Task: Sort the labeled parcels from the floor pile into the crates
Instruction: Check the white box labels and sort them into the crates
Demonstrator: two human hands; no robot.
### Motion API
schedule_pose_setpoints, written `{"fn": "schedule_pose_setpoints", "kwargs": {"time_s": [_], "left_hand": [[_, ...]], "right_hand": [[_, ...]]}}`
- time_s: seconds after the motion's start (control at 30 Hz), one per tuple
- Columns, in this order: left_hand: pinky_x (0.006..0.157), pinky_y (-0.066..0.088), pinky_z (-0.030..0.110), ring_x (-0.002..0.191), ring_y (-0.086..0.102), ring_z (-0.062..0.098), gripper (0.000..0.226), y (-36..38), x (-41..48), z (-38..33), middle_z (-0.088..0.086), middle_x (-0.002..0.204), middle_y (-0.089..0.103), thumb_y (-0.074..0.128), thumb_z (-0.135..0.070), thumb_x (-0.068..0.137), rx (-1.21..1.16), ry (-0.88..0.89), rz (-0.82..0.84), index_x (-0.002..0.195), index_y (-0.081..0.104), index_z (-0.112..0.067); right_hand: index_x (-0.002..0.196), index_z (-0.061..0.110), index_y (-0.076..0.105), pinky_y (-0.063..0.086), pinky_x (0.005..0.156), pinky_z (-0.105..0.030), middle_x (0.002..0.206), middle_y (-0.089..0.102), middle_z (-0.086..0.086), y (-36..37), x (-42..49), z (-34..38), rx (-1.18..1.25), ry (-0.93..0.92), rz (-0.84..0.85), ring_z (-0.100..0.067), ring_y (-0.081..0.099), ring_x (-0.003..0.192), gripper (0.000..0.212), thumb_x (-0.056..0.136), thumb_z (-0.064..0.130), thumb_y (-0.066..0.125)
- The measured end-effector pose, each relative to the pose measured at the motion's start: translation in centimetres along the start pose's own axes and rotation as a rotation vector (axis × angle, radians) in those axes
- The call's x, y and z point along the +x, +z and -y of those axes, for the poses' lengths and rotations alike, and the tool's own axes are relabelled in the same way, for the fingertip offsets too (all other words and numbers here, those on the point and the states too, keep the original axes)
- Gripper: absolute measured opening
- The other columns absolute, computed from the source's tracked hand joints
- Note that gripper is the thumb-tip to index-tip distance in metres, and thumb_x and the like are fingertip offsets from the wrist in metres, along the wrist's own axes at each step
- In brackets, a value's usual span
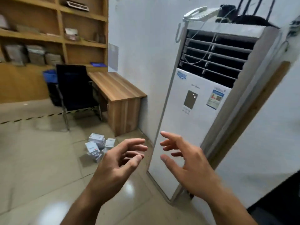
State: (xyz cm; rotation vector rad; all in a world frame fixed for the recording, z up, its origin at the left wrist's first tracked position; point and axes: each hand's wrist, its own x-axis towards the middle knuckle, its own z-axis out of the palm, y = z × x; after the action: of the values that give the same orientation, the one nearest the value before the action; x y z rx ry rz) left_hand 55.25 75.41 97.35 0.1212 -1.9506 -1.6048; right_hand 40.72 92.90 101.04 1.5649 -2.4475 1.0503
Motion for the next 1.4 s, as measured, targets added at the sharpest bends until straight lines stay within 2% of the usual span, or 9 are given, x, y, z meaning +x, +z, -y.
{"fn": "schedule_pose_setpoints", "kwargs": {"time_s": [0.17, 0.33, 0.5, 0.6, 0.73, 0.9, 1.03, 1.17, 1.4], "left_hand": [[0.093, 0.057, 0.034, 0.105, 0.07, 0.024, 0.034, -6.9, 2.2, 3.6, 0.0, 0.113, 0.074, 0.064, -0.028, 0.088, 0.079, -0.094, -0.171, 0.122, 0.068, -0.026], [0.09, 0.055, 0.026, 0.105, 0.07, 0.021, 0.036, -12.0, 7.5, 7.4, -0.004, 0.112, 0.074, 0.063, -0.036, 0.085, 0.22, -0.148, -0.268, 0.121, 0.068, -0.029], [0.088, 0.053, 0.022, 0.103, 0.068, 0.008, 0.041, -17.2, 14.8, 10.4, -0.02, 0.112, 0.07, 0.065, -0.023, 0.089, 0.649, -0.176, -0.158, 0.128, 0.064, -0.032], [0.089, 0.054, 0.027, 0.105, 0.067, 0.01, 0.042, -21.6, 18.8, 11.6, -0.02, 0.113, 0.069, 0.063, -0.027, 0.09, 0.716, -0.188, -0.196, 0.132, 0.062, -0.032], [0.089, 0.054, 0.021, 0.105, 0.068, 0.012, 0.042, -25.8, 21.0, 14.2, -0.015, 0.112, 0.072, 0.061, -0.025, 0.089, 0.64, -0.233, -0.368, 0.13, 0.064, -0.029], [0.088, 0.053, 0.02, 0.103, 0.068, 0.011, 0.04, -31.4, 22.3, 20.2, -0.019, 0.111, 0.071, 0.06, -0.026, 0.087, 0.586, -0.372, -0.434, 0.126, 0.064, -0.035], [0.087, 0.053, 0.02, 0.101, 0.068, 0.008, 0.04, -37.4, 23.7, 25.5, -0.024, 0.11, 0.069, 0.062, -0.024, 0.088, 0.55, -0.458, -0.433, 0.122, 0.061, -0.044], [0.079, 0.05, 0.012, 0.097, 0.067, 0.01, 0.044, -43.9, 25.6, 31.2, -0.017, 0.105, 0.071, 0.066, -0.003, 0.093, 0.475, -0.536, -0.424, 0.122, 0.064, -0.036], [0.076, 0.052, 0.016, 0.093, 0.066, 0.007, 0.042, -51.7, 31.8, 38.9, -0.01, 0.109, 0.071, 0.064, -0.007, 0.093, 0.375, -0.655, -0.315, 0.123, 0.063, -0.036]], "right_hand": [[0.144, 0.041, 0.049, 0.058, 0.09, -0.029, 0.118, 0.064, 0.024, 6.4, 8.5, -1.5, 0.141, -0.099, 0.088, -0.005, 0.064, 0.112, 0.052, 0.096, 0.034, 0.068], [0.142, 0.035, 0.054, 0.059, 0.087, -0.032, 0.117, 0.065, 0.02, 12.2, 17.4, -4.9, 0.271, -0.166, 0.133, -0.008, 0.066, 0.11, 0.048, 0.095, 0.035, 0.066], [0.139, 0.028, 0.058, 0.06, 0.085, -0.032, 0.113, 0.068, 0.015, 15.0, 28.1, -8.8, 0.345, -0.179, 0.158, -0.01, 0.069, 0.104, 0.049, 0.091, 0.037, 0.064], [0.135, 0.026, 0.06, 0.059, 0.085, -0.026, 0.108, 0.07, 0.012, 16.4, 34.5, -10.5, 0.411, -0.156, 0.135, -0.011, 0.07, 0.101, 0.045, 0.091, 0.027, 0.067], [0.136, 0.024, 0.06, 0.057, 0.087, -0.022, 0.107, 0.07, 0.01, 20.1, 40.8, -11.3, 0.442, -0.133, 0.211, -0.01, 0.069, 0.102, 0.045, 0.092, 0.018, 0.07], [0.136, 0.025, 0.06, 0.058, 0.087, -0.024, 0.107, 0.071, 0.01, 27.9, 47.1, -11.0, 0.465, -0.083, 0.332, -0.009, 0.069, 0.102, 0.045, 0.093, 0.015, 0.071], [0.133, 0.026, 0.061, 0.058, 0.084, -0.023, 0.106, 0.072, 0.01, 34.3, 51.4, -10.7, 0.457, -0.009, 0.382, -0.01, 0.07, 0.099, 0.042, 0.094, 0.016, 0.071], [0.134, 0.026, 0.061, 0.057, 0.086, -0.021, 0.106, 0.072, 0.01, 39.1, 55.0, -11.1, 0.374, 0.109, 0.364, -0.009, 0.07, 0.099, 0.042, 0.093, 0.02, 0.071], [0.13, 0.036, 0.062, 0.057, 0.085, -0.024, 0.106, 0.073, 0.014, 43.6, 59.6, -13.0, 0.309, 0.334, 0.286, -0.008, 0.07, 0.101, 0.04, 0.093, 0.024, 0.071]]}}
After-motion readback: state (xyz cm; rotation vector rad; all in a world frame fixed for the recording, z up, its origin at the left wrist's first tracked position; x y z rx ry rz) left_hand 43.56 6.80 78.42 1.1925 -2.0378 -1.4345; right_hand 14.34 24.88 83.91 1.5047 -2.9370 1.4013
